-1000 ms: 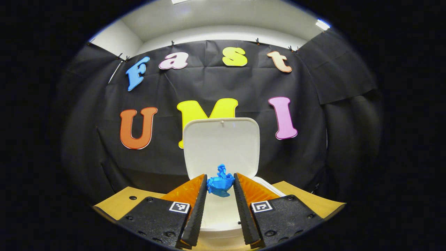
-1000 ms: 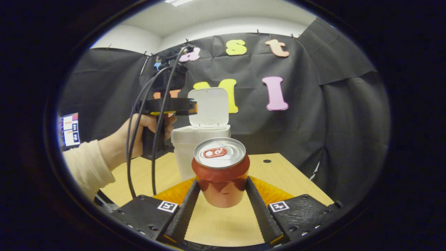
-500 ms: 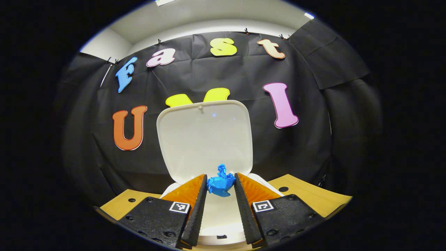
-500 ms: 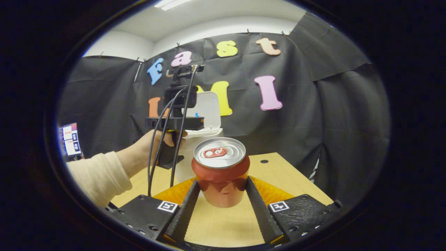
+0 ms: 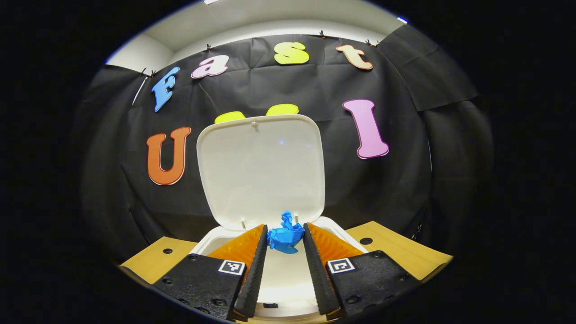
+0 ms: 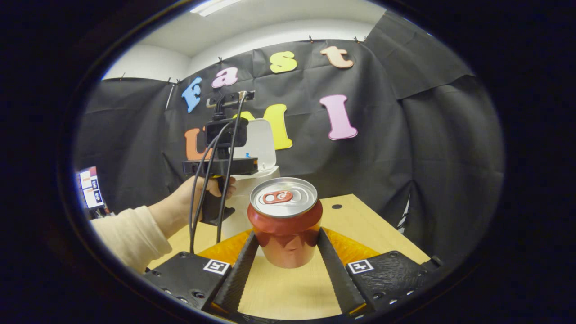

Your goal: Press the lid of the desktop garbage bin to open it, pick up the crumpled paper on the desktop and throw it into the bin, then pick up the pop can on the desktop and drop it into the bin, and finally close the garbage bin lid.

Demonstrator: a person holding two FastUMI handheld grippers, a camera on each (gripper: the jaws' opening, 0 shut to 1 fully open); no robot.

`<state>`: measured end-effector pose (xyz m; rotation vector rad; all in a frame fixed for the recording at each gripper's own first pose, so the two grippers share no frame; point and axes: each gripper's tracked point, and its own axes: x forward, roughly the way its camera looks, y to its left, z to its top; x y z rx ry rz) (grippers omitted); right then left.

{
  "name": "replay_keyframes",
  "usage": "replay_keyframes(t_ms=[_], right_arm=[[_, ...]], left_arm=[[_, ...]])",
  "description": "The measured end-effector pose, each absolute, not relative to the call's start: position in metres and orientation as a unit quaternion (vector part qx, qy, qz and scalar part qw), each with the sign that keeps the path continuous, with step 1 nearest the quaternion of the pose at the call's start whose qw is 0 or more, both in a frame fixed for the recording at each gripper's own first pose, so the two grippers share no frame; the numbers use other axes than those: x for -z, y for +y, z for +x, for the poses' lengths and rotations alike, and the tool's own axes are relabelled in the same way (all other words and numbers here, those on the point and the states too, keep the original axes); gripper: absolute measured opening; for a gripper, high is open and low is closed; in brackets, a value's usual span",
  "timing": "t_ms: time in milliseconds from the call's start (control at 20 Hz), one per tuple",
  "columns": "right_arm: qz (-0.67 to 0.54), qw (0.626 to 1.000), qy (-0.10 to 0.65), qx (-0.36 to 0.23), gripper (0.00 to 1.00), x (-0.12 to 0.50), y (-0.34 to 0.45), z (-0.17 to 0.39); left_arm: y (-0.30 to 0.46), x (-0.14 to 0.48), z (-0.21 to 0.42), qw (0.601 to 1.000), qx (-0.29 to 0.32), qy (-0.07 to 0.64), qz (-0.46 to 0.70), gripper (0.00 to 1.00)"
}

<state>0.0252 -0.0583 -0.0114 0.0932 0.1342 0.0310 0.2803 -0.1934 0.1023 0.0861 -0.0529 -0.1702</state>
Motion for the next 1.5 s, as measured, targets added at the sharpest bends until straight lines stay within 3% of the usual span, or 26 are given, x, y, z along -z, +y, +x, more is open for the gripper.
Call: replay_keyframes(t_ms=[300,600,650,1000,1500], right_arm=[[0.036,0.997,0.068,-0.021,0.8,0.014,-0.055,0.026],[0.037,0.997,0.068,-0.019,0.8,0.014,-0.058,0.027],[0.037,0.997,0.068,-0.019,0.8,0.013,-0.059,0.028],[0.038,0.997,0.073,-0.015,0.8,0.017,-0.061,0.031],[0.032,0.997,0.072,-0.005,0.8,0.018,-0.063,0.033]], left_arm=[[-0.193,-0.096,0.28,0.996,0.083,-0.021,0.04,0.53],[-0.192,-0.093,0.275,0.995,0.093,-0.027,0.034,0.72],[-0.19,-0.092,0.275,0.995,0.088,-0.027,0.031,0.79],[-0.163,-0.094,0.268,0.997,0.067,-0.041,0.012,0.94],[-0.107,-0.103,0.216,0.995,0.049,-0.083,-0.002,0.95]])
